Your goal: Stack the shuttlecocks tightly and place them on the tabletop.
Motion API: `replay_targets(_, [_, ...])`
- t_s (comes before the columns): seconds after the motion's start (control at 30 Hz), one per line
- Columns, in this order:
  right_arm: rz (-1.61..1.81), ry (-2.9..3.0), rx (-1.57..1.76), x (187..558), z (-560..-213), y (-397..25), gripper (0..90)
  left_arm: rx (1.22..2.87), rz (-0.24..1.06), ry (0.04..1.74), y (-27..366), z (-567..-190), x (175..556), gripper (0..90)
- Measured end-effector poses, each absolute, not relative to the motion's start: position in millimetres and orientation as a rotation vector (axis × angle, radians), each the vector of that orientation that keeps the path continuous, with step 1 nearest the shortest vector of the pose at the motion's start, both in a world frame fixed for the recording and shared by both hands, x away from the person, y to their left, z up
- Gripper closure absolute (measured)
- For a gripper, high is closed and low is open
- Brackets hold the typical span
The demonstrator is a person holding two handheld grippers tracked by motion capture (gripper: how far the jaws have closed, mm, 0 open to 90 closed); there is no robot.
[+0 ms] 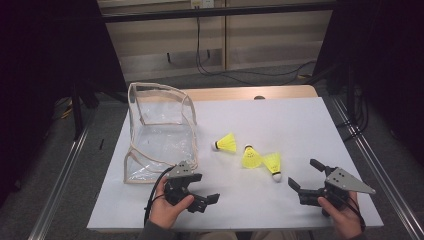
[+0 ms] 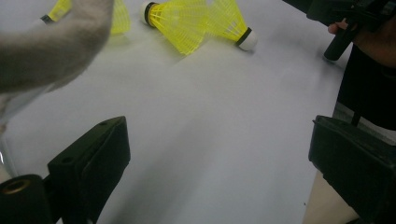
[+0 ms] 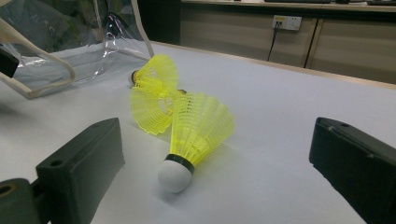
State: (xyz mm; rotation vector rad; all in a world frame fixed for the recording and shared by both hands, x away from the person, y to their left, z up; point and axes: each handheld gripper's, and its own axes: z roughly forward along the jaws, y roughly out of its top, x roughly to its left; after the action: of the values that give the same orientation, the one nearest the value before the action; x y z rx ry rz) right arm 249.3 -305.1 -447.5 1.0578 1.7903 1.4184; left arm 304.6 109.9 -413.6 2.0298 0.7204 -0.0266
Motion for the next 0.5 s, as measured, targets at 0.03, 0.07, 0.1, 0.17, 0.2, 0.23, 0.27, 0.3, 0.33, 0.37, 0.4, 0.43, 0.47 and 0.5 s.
replay_targets(0.03, [1.422, 1.789, 1.056, 249.4, -447.2, -305.2, 2.3, 2.028, -0.027, 0.719, 110.2, -413.5, 304.4, 5.4])
replay_targets(0.07, [1.421, 1.787, 1.056, 249.4, -447.0, -305.3, 2.3, 2.027, -0.029, 0.719, 110.3, -413.4, 304.1, 5.2])
replay_targets(0.1, [1.421, 1.786, 1.057, 249.6, -446.6, -305.6, 2.3, 2.028, -0.03, 0.715, 110.6, -413.3, 303.7, 5.0])
replay_targets(0.17, [1.414, 1.784, 1.059, 250.1, -446.3, -306.5, 2.3, 2.03, -0.028, 0.712, 111.8, -412.2, 303.1, 4.7])
replay_targets(0.2, [1.42, 1.783, 1.061, 250.5, -446.5, -306.6, 2.3, 2.03, -0.027, 0.713, 112.4, -411.6, 303.1, 4.6])
replay_targets(0.23, [1.421, 1.781, 1.064, 250.7, -446.7, -306.4, 2.3, 2.028, -0.022, 0.713, 113.4, -410.7, 303.1, 4.6])
replay_targets(0.27, [1.423, 1.781, 1.063, 251.0, -446.8, -306.1, 2.3, 2.027, -0.02, 0.711, 114.6, -409.8, 302.9, 4.6])
replay_targets(0.3, [1.422, 1.783, 1.062, 251.2, -446.9, -305.7, 2.3, 2.022, -0.021, 0.711, 115.6, -409.0, 302.8, 4.6])
replay_targets(0.33, [1.423, 1.786, 1.061, 251.5, -446.9, -305.2, 2.3, 2.026, -0.02, 0.709, 117.1, -408.1, 302.8, 4.6])
replay_targets(0.37, [1.42, 1.787, 1.06, 251.7, -446.7, -304.9, 2.3, 2.028, -0.023, 0.71, 118.6, -408.0, 302.7, 4.6])
replay_targets(0.4, [1.422, 1.786, 1.059, 252.0, -446.7, -304.7, 2.3, 2.034, -0.022, 0.708, 119.7, -408.2, 302.7, 4.6])
replay_targets(0.43, [1.422, 1.787, 1.059, 252.3, -446.6, -304.7, 2.3, 2.037, -0.018, 0.711, 120.6, -408.0, 302.4, 4.6])
replay_targets(0.47, [1.42, 1.787, 1.057, 252.5, -446.6, -304.8, 2.3, 2.037, -0.017, 0.712, 121.8, -407.9, 302.1, 4.6])
replay_targets(0.5, [1.421, 1.786, 1.058, 252.7, -446.5, -304.8, 2.3, 2.033, -0.018, 0.711, 123.1, -407.5, 302.0, 4.6])
